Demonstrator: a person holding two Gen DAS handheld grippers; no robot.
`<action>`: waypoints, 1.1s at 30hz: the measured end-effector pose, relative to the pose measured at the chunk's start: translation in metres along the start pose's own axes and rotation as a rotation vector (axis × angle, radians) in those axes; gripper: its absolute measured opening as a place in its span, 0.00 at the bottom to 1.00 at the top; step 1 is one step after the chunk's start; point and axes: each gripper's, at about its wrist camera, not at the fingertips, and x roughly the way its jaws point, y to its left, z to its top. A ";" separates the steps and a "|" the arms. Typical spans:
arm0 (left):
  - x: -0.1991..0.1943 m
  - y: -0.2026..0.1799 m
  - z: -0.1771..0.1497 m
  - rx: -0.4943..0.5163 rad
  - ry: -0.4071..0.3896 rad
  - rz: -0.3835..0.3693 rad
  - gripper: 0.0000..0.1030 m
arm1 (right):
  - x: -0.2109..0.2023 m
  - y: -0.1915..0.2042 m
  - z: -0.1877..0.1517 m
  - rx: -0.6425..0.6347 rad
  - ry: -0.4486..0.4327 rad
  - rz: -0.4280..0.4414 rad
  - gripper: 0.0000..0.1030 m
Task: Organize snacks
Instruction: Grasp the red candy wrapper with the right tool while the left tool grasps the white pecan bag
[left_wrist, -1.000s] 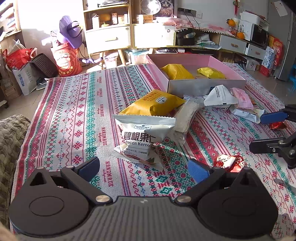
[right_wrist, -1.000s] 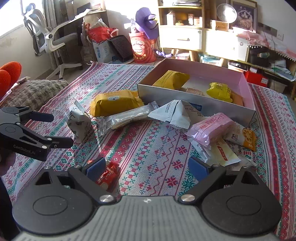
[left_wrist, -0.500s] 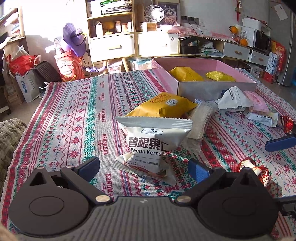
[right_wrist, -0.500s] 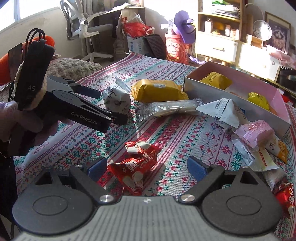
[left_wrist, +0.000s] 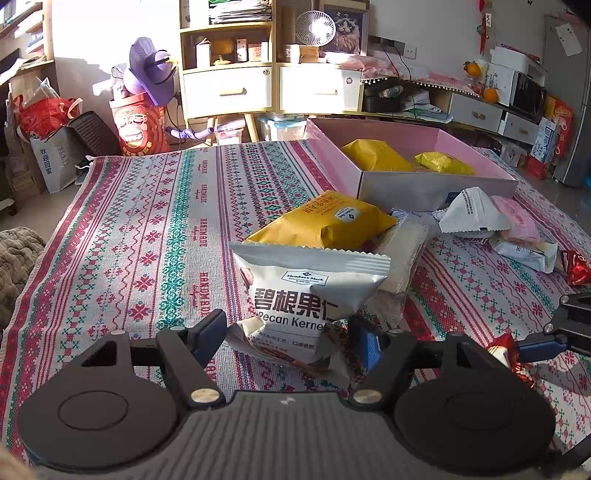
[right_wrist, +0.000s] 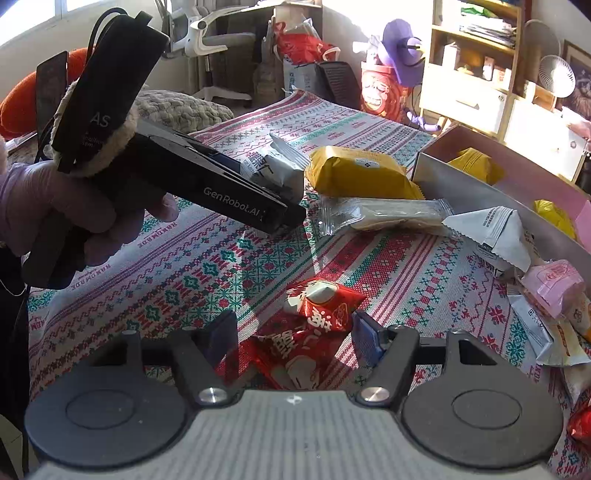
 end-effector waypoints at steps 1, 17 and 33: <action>0.000 0.000 0.000 -0.005 0.003 0.003 0.72 | 0.000 0.000 0.001 0.002 0.001 0.007 0.61; -0.006 0.002 0.009 -0.066 0.049 0.011 0.52 | 0.003 -0.010 0.014 0.092 0.045 0.074 0.31; -0.020 0.003 0.019 -0.114 0.067 -0.026 0.49 | -0.009 -0.021 0.027 0.120 -0.003 0.053 0.30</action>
